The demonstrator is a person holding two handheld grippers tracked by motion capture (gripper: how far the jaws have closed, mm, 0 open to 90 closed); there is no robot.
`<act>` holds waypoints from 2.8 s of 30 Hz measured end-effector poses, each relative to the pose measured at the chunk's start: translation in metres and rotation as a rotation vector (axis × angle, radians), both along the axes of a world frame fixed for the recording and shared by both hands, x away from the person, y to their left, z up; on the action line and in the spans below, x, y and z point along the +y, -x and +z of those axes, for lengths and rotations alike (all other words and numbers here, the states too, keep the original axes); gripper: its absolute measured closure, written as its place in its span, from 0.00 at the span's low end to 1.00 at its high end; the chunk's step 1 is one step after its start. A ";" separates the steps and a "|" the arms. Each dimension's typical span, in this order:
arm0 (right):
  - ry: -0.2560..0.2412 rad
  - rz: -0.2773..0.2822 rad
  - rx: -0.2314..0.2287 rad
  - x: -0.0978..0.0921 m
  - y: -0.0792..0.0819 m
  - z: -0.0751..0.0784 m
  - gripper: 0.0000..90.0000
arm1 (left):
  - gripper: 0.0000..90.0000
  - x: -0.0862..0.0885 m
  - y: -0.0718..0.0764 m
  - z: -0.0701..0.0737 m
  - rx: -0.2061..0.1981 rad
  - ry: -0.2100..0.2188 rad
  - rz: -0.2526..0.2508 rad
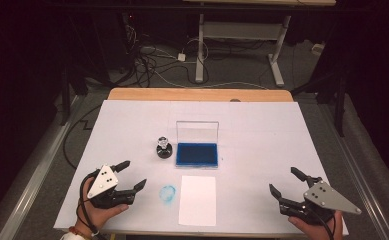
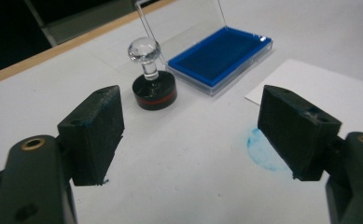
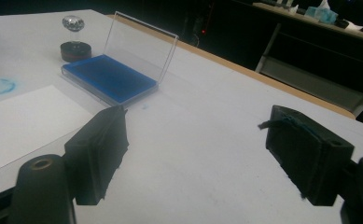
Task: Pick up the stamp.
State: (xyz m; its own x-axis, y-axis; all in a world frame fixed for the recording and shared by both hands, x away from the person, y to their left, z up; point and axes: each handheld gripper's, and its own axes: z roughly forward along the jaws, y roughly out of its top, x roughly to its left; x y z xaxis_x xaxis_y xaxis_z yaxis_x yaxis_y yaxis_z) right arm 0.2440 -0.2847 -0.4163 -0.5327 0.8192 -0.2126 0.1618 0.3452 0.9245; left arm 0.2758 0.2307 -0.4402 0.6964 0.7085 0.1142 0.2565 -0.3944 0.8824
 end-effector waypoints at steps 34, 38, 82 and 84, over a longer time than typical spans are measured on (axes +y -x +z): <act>0.084 0.023 0.064 0.011 -0.007 -0.011 0.23 | 0.27 0.004 -0.059 0.041 0.176 -0.170 -0.031; 0.094 0.028 0.078 0.012 -0.009 -0.013 0.23 | 0.27 -0.003 -0.079 0.051 0.228 -0.183 -0.066; 0.155 0.068 0.128 0.015 -0.011 -0.023 0.25 | 0.51 -0.081 -0.189 0.028 0.495 -0.425 -0.155; 0.155 0.068 0.125 0.015 -0.011 -0.023 0.25 | 0.57 -0.080 -0.189 0.029 0.487 -0.427 -0.158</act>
State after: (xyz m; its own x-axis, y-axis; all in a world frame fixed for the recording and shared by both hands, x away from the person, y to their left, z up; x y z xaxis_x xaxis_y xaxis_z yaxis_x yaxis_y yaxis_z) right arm 0.2552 -0.2696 -0.4389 -0.6158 0.7432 -0.2617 0.2438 0.4956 0.8337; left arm 0.4644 0.1504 -0.4114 0.8309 0.5563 0.0080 0.4972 -0.7489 0.4381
